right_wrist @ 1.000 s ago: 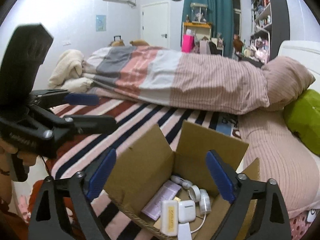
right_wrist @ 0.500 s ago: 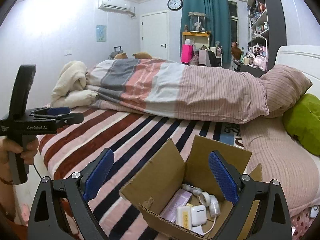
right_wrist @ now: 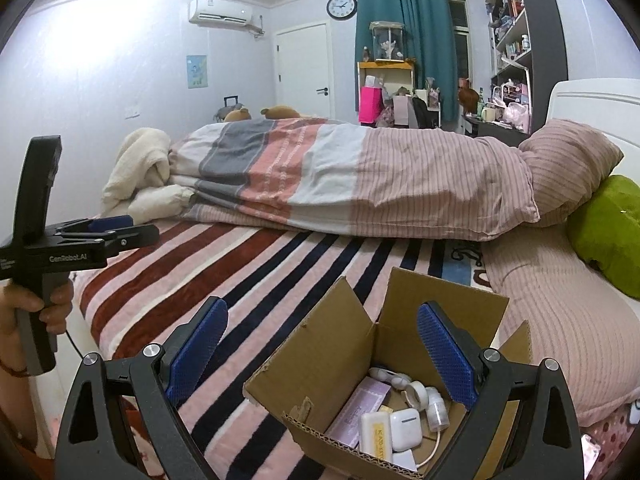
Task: Organize rigid objects
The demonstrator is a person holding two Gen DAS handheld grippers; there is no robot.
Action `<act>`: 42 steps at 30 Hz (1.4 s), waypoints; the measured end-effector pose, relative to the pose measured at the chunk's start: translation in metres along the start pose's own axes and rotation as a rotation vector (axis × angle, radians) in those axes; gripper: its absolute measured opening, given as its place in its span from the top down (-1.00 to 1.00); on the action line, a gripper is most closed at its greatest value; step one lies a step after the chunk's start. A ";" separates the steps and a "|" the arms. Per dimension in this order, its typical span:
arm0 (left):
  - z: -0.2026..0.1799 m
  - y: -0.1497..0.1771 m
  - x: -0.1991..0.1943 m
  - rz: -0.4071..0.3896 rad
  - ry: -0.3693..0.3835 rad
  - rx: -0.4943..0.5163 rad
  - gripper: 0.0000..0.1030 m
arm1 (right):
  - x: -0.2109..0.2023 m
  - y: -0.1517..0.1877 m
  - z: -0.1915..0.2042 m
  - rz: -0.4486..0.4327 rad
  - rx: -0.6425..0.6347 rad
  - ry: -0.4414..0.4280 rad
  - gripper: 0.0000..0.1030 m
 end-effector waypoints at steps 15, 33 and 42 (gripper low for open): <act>0.003 0.000 -0.002 -0.001 -0.010 0.002 -0.67 | 0.000 0.001 0.002 0.000 -0.002 0.000 -0.85; 0.001 0.000 -0.004 -0.001 -0.009 0.003 -0.67 | 0.000 0.002 0.001 0.000 0.000 -0.004 -0.85; 0.003 0.000 -0.006 -0.002 -0.009 0.008 -0.67 | 0.001 0.004 0.001 0.002 0.003 -0.003 -0.85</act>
Point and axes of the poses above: each gripper's, at about its wrist camera, not at the fingertips, and x roughly the way its jaws point, z to its left, y to its underside, the point moved 7 cm from there along x, roughly the way its jaws point, and after that the axes turned 8 degrees about z, right-handed, at the moved point
